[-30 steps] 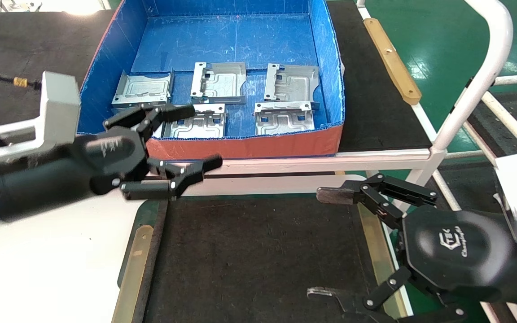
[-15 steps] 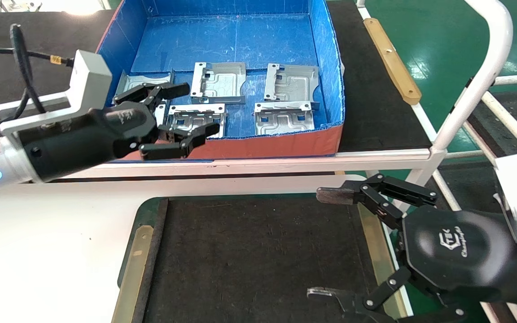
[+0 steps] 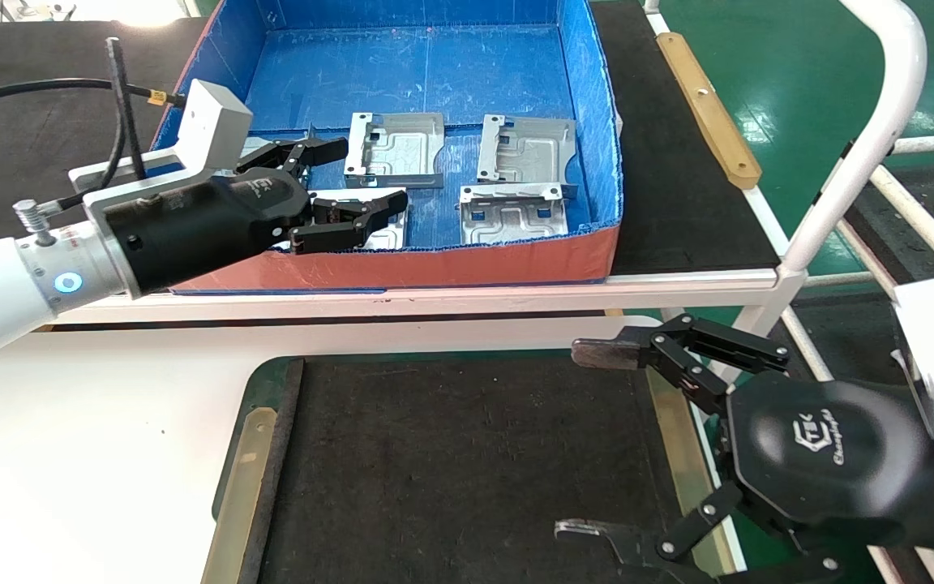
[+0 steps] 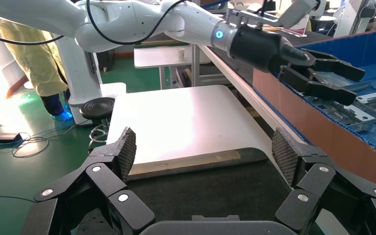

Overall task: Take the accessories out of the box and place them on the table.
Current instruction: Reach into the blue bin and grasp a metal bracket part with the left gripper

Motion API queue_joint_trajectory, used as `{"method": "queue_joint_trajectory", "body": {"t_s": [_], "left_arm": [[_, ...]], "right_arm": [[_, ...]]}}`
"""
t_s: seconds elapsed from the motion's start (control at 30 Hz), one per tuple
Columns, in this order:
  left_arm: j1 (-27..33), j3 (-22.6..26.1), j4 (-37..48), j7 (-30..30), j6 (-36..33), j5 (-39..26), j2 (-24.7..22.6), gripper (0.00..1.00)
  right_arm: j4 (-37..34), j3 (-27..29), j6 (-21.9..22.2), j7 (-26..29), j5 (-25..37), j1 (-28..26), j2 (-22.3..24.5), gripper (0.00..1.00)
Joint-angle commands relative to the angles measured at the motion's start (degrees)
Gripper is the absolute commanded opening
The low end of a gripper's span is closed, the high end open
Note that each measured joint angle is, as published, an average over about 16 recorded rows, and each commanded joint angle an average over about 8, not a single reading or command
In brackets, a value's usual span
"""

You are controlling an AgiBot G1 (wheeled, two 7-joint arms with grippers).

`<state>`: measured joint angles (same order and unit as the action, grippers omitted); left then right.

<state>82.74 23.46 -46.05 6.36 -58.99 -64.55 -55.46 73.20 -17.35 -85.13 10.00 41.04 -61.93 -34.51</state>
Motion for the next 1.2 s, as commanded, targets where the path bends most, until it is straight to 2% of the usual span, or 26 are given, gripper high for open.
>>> {"method": "queue_joint_trajectory", "body": {"t_s": [0.03, 0.77, 1.2], "left_arm": [[0.4, 0.3, 0.9, 0.3, 1.2, -0.7, -0.7, 1.00], [7.5, 4.1, 6.2, 2.1, 6.8, -8.2, -4.6, 1.00], [9.9, 4.9, 10.3, 2.7, 10.1, -10.3, -7.1, 1.00]], "right_arm": [[0.0, 0.0, 0.0, 0.0, 0.0, 0.0, 0.0, 1.00], [0.0, -0.1, 0.0, 0.0, 0.0, 0.0, 0.0, 1.00], [0.0, -0.1, 0.0, 0.0, -0.1, 0.0, 0.0, 1.00]]}}
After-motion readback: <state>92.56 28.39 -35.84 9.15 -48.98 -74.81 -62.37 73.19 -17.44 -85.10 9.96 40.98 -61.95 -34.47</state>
